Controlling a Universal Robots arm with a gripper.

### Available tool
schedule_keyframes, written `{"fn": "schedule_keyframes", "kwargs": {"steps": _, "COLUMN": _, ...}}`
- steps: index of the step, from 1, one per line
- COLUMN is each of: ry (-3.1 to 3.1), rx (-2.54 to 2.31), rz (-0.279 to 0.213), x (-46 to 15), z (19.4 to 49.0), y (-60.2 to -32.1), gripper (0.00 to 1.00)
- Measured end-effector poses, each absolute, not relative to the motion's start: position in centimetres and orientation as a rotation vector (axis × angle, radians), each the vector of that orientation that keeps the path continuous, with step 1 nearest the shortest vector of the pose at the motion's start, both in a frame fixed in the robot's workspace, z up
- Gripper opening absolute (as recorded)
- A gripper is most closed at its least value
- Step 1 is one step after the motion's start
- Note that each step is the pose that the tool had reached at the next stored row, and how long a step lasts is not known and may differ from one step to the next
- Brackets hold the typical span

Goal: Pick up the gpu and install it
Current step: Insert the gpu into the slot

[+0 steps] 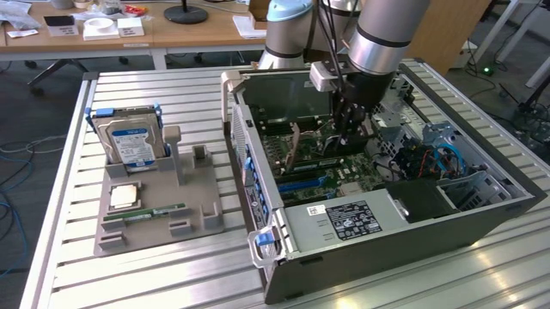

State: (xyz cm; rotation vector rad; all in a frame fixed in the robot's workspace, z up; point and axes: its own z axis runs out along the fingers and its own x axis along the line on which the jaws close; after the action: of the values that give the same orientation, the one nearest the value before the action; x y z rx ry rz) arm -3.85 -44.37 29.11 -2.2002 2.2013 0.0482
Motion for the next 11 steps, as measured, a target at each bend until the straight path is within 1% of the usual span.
{"fn": "schedule_keyframes", "kwargs": {"steps": 11, "ry": 2.201, "rx": -2.2, "rz": 0.048, "x": -4.82, "z": 29.08, "y": -44.58, "gripper": 0.26}}
